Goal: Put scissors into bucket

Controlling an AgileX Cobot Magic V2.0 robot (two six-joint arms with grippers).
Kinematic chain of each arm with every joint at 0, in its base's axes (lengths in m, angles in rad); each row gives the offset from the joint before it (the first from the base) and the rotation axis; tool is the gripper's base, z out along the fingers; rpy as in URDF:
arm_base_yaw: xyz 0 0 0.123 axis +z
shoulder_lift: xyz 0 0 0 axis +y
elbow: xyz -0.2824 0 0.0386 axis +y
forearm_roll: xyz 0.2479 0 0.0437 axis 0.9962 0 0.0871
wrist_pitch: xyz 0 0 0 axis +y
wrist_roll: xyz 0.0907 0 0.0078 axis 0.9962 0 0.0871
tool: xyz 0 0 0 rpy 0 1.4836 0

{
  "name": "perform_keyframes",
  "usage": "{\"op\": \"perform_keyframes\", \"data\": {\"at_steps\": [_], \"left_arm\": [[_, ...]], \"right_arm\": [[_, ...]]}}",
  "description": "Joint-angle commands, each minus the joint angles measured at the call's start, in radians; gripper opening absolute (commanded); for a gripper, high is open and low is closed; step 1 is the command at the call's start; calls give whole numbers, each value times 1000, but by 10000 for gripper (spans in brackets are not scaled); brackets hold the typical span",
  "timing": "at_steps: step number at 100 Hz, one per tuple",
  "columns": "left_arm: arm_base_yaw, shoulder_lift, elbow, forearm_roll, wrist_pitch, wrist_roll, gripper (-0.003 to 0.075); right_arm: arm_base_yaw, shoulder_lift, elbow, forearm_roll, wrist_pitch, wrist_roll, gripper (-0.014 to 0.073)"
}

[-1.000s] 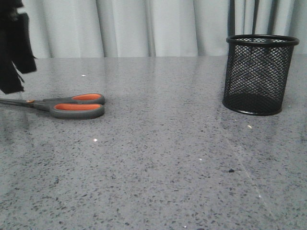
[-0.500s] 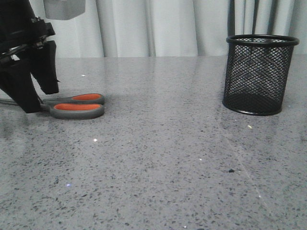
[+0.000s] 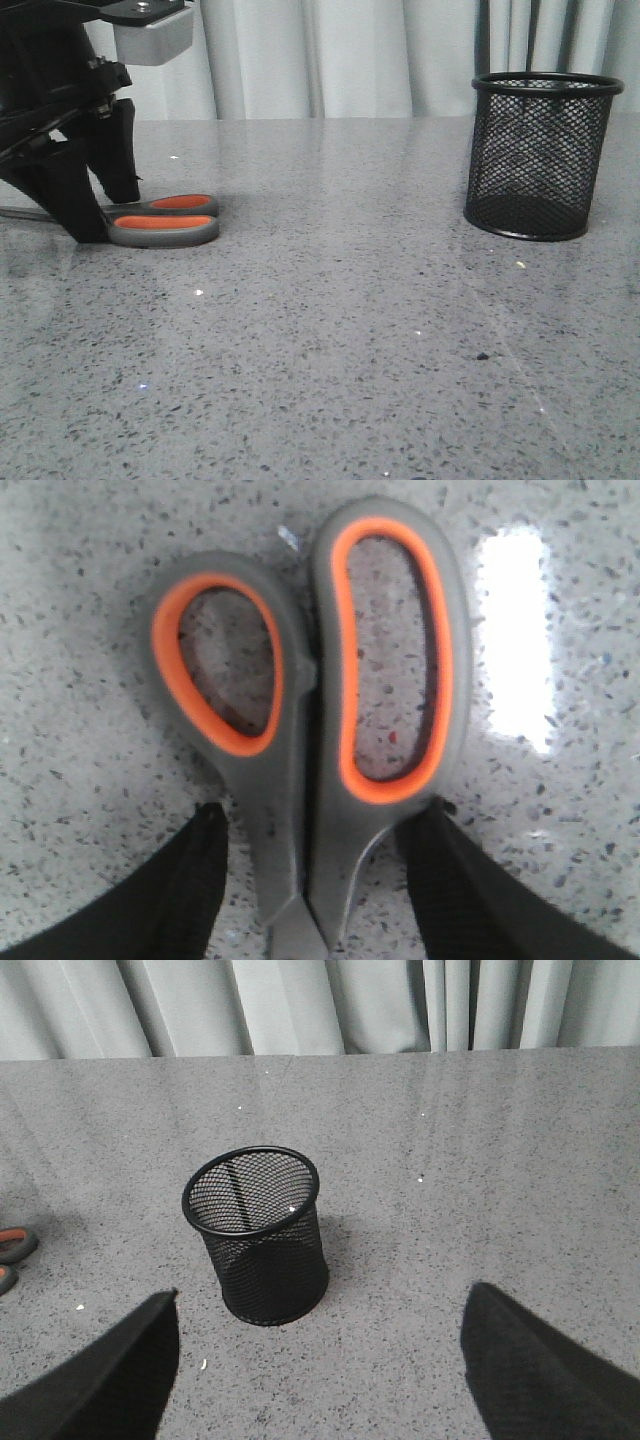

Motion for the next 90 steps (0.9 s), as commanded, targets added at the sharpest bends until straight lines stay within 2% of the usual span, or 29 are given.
{"op": "perform_keyframes", "data": {"at_steps": [1,30,50,60,76,90], "left_arm": [[-5,-33,-40,-24,-23,-1,369],[-5,17,-40,-30,46,-1,369],[-5,17,-40,-106,108,-1,359],[-5,17,-40,-109,145,-3,295],[-5,12,-40,-124,181,-9,139],[-5,-12,-40,-128,174,-10,78]], "right_arm": [[0,17,-31,1,-67,-9,528],[0,17,-31,1,-71,-9,528],[0,17,-31,1,-67,-9,528],[0,17,-31,3,-67,-9,528],[0,17,-31,26,-67,-9,528],[0,17,-31,40,-67,-9,528]]}}
